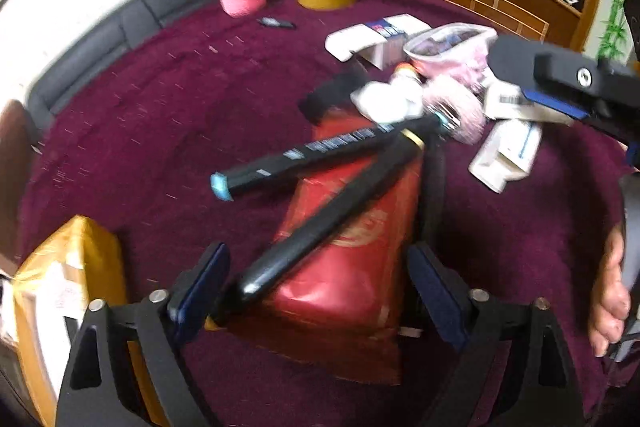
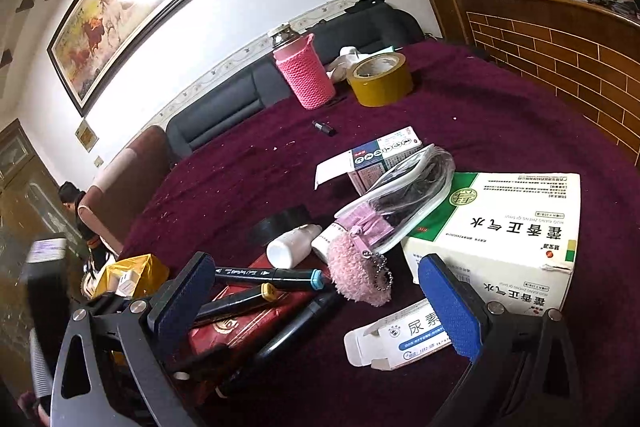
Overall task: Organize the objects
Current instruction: 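Grasp the blue-capped black marker with the left gripper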
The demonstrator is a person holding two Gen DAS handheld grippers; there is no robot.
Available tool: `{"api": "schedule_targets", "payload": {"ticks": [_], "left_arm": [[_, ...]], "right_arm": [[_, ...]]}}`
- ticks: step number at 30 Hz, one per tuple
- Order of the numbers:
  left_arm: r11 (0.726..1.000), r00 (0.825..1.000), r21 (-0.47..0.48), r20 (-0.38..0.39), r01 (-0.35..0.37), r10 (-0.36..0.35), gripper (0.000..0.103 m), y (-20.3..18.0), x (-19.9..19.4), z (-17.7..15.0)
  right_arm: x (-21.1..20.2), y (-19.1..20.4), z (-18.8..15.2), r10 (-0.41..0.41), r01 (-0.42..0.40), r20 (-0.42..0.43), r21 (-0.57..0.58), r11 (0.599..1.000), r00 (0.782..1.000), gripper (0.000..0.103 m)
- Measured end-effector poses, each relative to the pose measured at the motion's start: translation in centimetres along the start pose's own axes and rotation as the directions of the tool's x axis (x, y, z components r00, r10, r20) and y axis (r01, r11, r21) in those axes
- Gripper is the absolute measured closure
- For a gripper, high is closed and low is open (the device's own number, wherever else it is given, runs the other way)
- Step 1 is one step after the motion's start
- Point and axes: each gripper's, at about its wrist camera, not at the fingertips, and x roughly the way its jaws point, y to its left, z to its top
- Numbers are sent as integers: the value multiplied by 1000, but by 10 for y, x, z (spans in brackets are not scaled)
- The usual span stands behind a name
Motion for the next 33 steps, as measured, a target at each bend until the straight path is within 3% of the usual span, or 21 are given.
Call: {"api": "schedule_targets", "payload": {"ticks": [1, 4, 12, 19, 21, 23, 27, 30, 32, 33], "left_arm": [[999, 1000, -25, -2, 28, -28, 42, 1, -2, -2], [995, 998, -79, 12, 63, -62, 49, 6, -12, -7], [984, 995, -148, 8, 97, -97, 49, 7, -29, -33], [954, 965, -143, 10, 263, -264, 44, -1, -53, -43], [957, 966, -134, 41, 257, -254, 37, 0, -63, -40], [976, 980, -110, 84, 189, -181, 31, 4, -72, -33], [993, 990, -55, 100, 102, -96, 30, 9, -63, -16], [997, 995, 25, 65, 78, -80, 30, 5, -42, -6], [994, 996, 73, 27, 78, -81, 33, 1, -26, -2], [991, 993, 79, 36, 109, -113, 47, 1, -24, 3]], "right_arm": [[-1, 1, 0, -4, 4, 3, -3, 1000, 1000, 0], [-4, 0, -2, -11, 11, 11, -7, 1000, 1000, 0], [2, -2, -3, -23, 23, -19, -4, 1000, 1000, 0], [6, -2, -4, -22, 21, -37, -4, 1000, 999, 0], [5, -3, -4, -18, 19, -39, 4, 1000, 999, 0], [6, -4, -4, -16, 16, -41, 10, 1000, 999, 0], [7, -4, -4, -18, 18, -49, 8, 1000, 999, 0], [6, -4, -4, -18, 19, -43, 5, 1000, 999, 0], [5, -4, -4, -19, 19, -40, 5, 1000, 999, 0], [5, -4, -3, -21, 21, -39, 5, 1000, 999, 0]]}}
